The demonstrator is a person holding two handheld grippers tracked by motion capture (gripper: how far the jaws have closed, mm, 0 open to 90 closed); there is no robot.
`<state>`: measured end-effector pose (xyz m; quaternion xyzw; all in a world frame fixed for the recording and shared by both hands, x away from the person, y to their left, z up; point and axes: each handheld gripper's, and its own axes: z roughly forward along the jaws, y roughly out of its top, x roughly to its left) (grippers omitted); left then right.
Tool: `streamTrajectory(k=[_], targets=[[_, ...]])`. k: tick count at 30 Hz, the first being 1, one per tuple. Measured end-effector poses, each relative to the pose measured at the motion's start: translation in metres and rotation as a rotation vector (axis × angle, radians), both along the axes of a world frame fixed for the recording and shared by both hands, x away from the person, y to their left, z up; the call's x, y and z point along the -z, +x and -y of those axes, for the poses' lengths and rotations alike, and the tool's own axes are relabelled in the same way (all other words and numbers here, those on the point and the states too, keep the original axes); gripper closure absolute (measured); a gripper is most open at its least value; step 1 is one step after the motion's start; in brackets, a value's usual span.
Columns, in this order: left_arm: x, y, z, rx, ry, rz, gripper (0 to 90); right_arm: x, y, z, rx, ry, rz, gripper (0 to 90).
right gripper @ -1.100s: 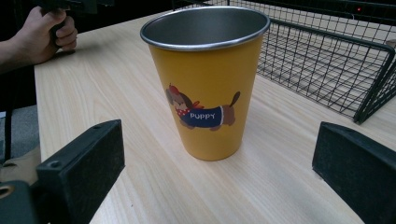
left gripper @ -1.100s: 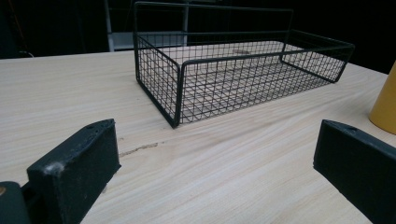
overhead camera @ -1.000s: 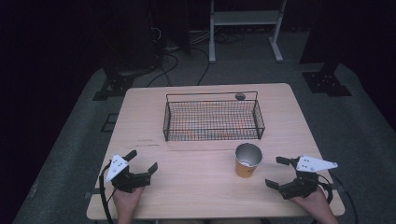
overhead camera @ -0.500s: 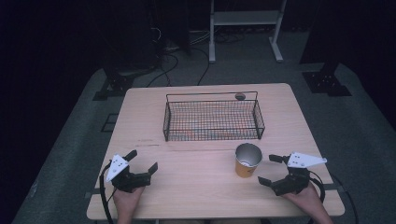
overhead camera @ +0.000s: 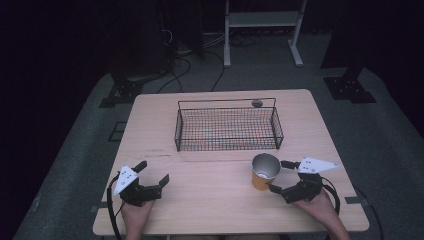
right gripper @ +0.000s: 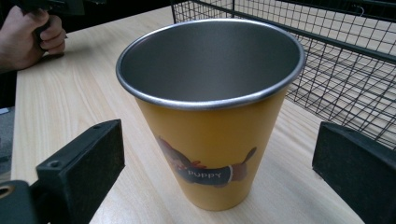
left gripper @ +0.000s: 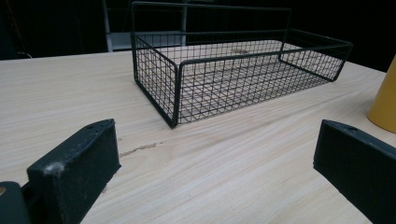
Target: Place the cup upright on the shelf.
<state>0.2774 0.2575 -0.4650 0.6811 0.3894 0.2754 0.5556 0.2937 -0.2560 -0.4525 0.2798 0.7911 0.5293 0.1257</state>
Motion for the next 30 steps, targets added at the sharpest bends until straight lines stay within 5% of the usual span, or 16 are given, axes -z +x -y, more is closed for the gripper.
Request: streamTrajectory(k=[30], targets=[[0.000,0.000,0.000,0.003,0.002,0.001,0.0,-0.003,0.019,-0.034,-0.030,-0.016,0.010,1.9]])
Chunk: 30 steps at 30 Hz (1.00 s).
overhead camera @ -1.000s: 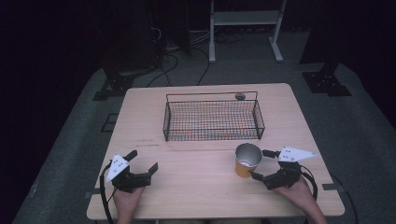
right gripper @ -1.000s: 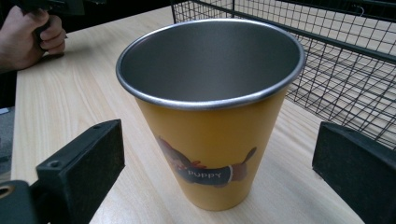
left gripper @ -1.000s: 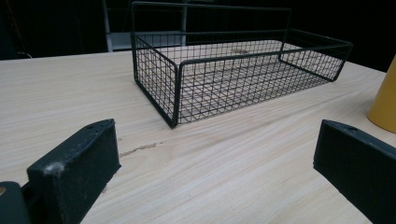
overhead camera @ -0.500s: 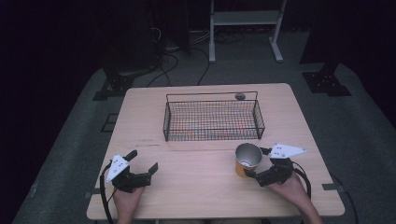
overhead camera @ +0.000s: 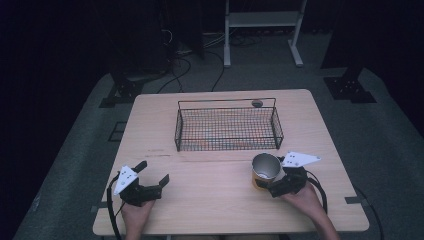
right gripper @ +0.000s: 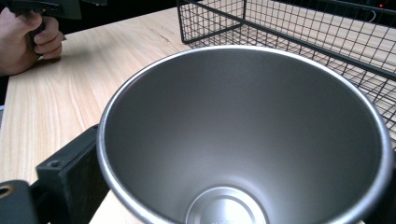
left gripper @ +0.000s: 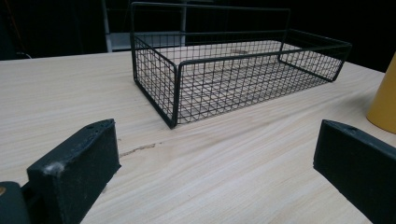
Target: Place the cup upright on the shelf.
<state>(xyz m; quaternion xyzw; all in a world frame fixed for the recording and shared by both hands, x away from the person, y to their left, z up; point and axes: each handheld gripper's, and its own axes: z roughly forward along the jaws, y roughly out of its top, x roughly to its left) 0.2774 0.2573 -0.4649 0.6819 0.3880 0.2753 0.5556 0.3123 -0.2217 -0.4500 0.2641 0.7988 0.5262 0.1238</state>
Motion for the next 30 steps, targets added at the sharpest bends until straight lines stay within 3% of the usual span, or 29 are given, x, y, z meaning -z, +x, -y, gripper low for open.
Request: streamTrajectory(k=[2,12,30], targets=[[0.000,0.000,0.000,0.000,0.002,0.000,0.0,0.000,0.000,0.000,0.007,-0.001,0.001,12.3],[0.000,0.000,0.000,0.000,-0.001,0.001,0.0,-0.007,0.004,-0.003,-0.015,-0.028,-0.015,12.5],[0.000,0.000,0.000,0.003,0.000,0.000,0.0,-0.039,0.021,-0.014,-0.060,-0.006,-0.005,12.6]])
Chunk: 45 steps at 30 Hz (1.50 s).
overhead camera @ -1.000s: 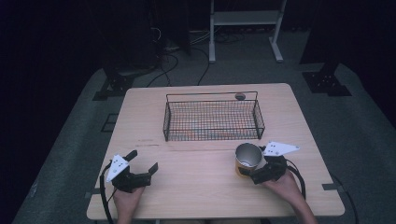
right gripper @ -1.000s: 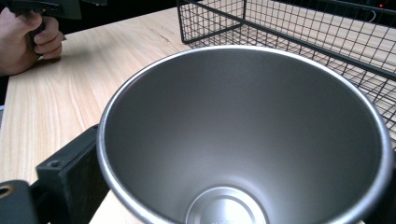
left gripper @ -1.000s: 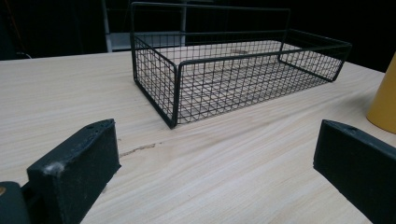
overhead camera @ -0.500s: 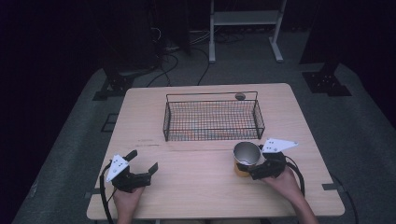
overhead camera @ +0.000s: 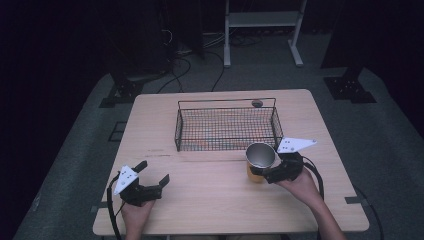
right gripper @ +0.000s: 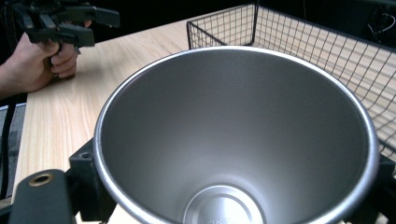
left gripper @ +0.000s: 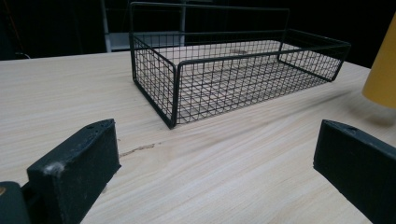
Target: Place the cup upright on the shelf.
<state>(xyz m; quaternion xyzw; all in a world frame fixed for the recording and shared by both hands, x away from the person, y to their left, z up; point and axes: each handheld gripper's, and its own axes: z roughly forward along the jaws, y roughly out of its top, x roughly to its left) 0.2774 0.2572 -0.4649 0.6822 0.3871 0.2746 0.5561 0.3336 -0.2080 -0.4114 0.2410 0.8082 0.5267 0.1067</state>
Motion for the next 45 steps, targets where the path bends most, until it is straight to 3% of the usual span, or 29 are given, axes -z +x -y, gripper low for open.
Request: streamTrajectory(k=[22,45], targets=[[0.000,0.000,0.000,0.003,0.000,-0.002,0.0,-0.045,0.037,-0.013,-0.040,0.044,0.005,12.6],[0.000,0.000,0.000,0.007,0.002,-0.001,0.0,-0.065,0.073,-0.026,-0.054,0.046,-0.021,12.7]])
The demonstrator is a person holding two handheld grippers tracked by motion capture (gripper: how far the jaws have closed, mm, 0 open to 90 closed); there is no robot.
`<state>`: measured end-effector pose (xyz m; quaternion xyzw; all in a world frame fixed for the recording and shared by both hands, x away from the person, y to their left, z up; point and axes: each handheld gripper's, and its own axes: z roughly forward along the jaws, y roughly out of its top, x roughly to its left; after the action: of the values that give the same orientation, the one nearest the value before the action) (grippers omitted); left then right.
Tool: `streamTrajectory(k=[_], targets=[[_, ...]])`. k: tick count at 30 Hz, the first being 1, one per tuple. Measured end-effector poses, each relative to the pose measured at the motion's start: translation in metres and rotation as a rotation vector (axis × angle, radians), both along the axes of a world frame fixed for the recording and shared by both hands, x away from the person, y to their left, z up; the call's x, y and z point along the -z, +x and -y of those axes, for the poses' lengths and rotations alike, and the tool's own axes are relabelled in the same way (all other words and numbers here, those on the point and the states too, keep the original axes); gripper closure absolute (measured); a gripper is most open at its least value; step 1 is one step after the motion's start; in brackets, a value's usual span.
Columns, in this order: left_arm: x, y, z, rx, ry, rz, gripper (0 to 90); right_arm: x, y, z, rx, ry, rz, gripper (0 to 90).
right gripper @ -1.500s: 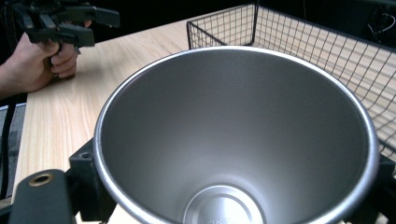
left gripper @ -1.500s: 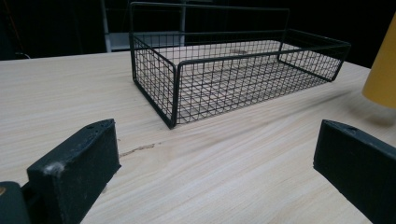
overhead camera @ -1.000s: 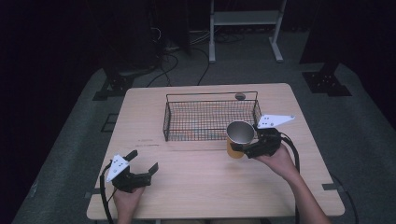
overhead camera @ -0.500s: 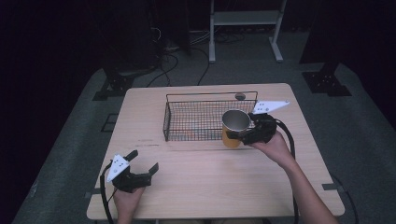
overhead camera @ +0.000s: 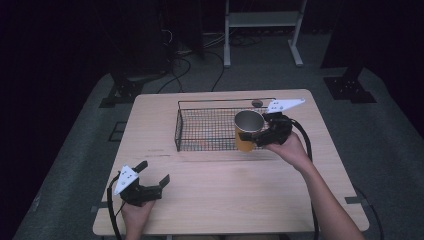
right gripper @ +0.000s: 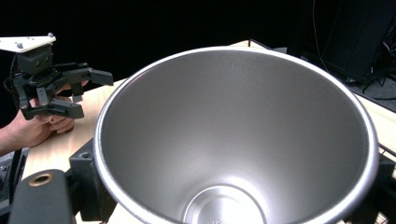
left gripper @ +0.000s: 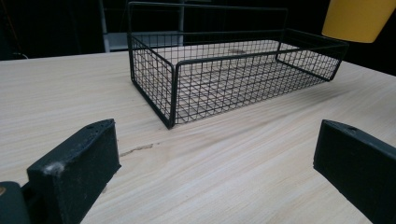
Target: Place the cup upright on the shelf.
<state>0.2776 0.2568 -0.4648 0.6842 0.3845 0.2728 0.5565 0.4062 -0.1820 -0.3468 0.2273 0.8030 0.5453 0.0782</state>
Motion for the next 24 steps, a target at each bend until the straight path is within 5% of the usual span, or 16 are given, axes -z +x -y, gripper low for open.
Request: streamTrajectory(k=[24], targets=[[0.000,0.000,-0.001,0.004,-0.010,-0.001,0.0,-0.012,0.042,-0.017,0.017,-0.014,-0.015,12.7]])
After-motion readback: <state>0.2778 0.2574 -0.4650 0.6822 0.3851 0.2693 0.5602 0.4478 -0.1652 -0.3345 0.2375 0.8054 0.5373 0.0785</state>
